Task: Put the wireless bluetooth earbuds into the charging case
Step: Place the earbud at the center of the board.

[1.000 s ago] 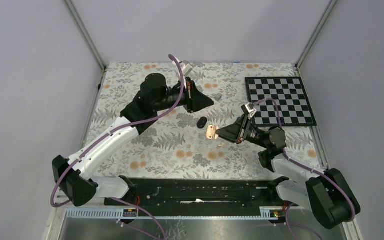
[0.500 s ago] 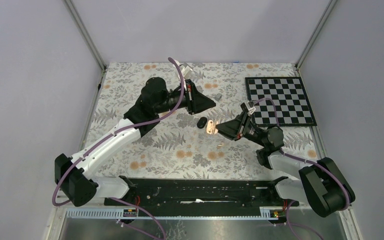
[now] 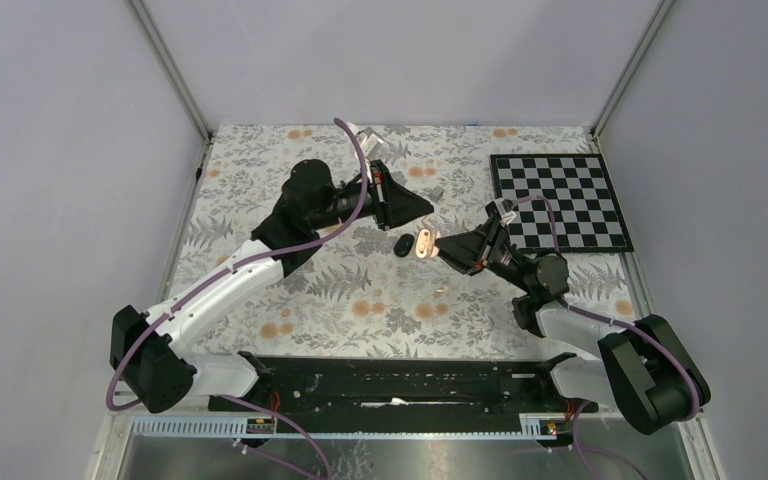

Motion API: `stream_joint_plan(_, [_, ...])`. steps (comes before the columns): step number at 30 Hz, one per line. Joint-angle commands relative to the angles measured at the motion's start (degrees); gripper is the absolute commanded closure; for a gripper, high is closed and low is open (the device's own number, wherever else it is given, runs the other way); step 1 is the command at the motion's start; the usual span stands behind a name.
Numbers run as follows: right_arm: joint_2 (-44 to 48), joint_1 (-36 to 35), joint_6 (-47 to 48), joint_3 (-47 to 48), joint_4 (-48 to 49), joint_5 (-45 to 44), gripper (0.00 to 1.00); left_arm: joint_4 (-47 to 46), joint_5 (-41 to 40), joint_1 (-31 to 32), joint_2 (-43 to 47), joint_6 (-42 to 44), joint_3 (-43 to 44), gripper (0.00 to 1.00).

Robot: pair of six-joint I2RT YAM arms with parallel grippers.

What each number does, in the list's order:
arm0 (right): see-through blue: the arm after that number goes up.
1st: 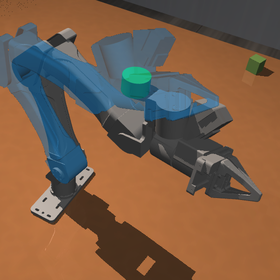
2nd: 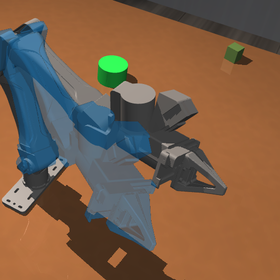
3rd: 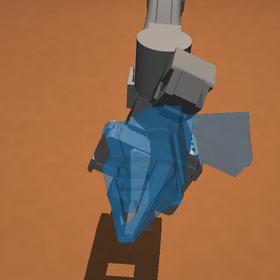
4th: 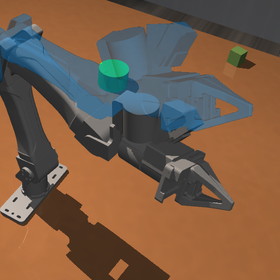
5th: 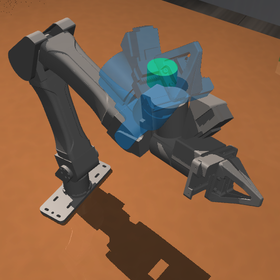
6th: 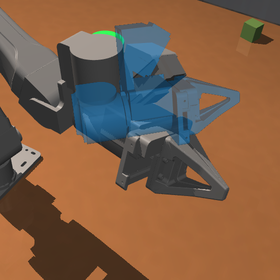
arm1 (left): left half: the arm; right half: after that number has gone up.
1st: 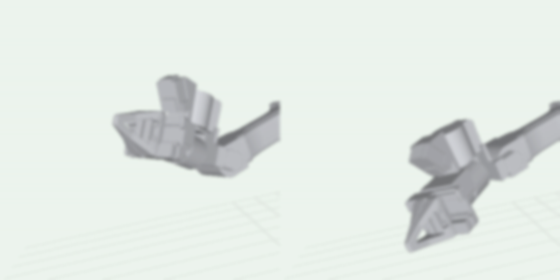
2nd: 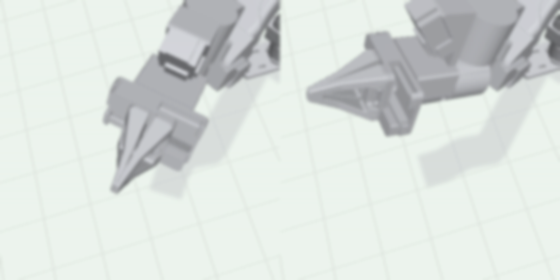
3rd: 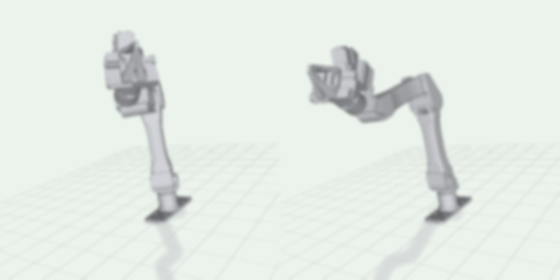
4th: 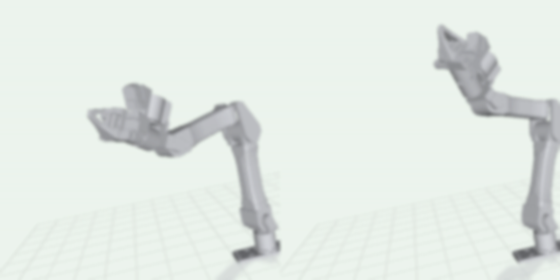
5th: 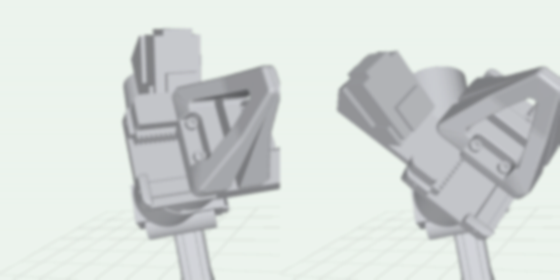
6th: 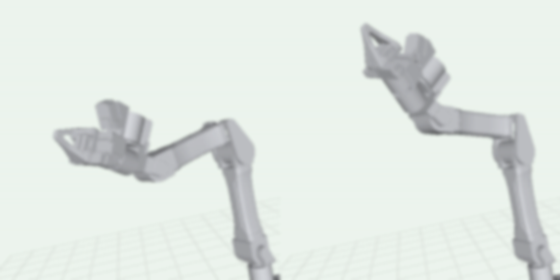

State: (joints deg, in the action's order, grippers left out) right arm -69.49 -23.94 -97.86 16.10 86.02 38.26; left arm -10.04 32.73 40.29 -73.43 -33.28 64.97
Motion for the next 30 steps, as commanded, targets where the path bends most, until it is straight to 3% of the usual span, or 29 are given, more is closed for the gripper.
stream_joint_plan(1, [-0.2, 0.1, -2.1, 2.1, 10.3, -2.2, 1.0, -5.8, 2.5, -0.3, 0.5, -1.2, 0.0, 0.84])
stream_joint_plan(30, [1.4, 0.1, -2.9, 3.0, 10.4, -3.3, 1.0, -16.7, 5.5, -0.4, -2.9, -2.4, -7.1, 0.85])
